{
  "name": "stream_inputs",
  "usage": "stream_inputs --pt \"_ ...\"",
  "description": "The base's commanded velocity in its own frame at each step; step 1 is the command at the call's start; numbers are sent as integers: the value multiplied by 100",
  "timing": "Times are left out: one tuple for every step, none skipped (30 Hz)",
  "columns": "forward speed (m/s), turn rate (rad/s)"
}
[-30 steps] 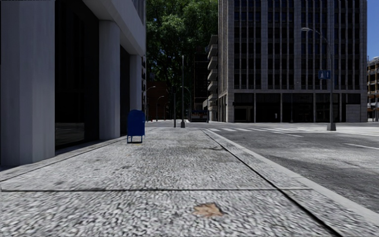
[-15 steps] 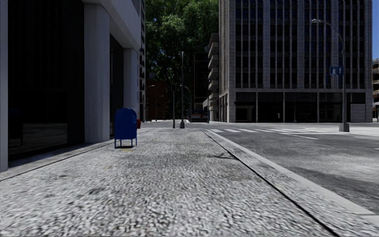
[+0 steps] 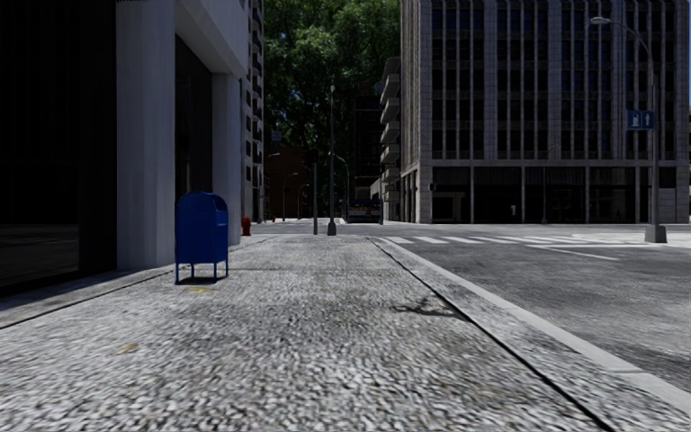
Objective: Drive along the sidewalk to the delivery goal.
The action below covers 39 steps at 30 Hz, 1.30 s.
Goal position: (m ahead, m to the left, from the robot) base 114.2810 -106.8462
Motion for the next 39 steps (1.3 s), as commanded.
stream_inputs --pt "200 0" --pt "200 0" --pt "200 0" --pt "200 0" --pt "200 0" --pt "200 0" --pt "200 0" --pt "200 0" --pt "200 0" --pt "200 0" --pt "200 0" --pt "200 0" --pt "200 0" --pt "200 0" --pt "200 0" --pt "200 0" --pt "200 0" --pt "200 0" --pt "200 0" --pt "200 0" --pt "200 0" --pt "200 0" --pt "200 0" --pt "200 0" --pt "200 0" --pt "200 0" --pt "200 0" --pt "200 0" --pt "200 0" --pt "200 0" --pt "200 0" --pt "200 0" --pt "200 0" --pt "200 0" --pt "200 0" --pt "200 0" --pt "200 0" --pt "200 0" --pt "200 0"
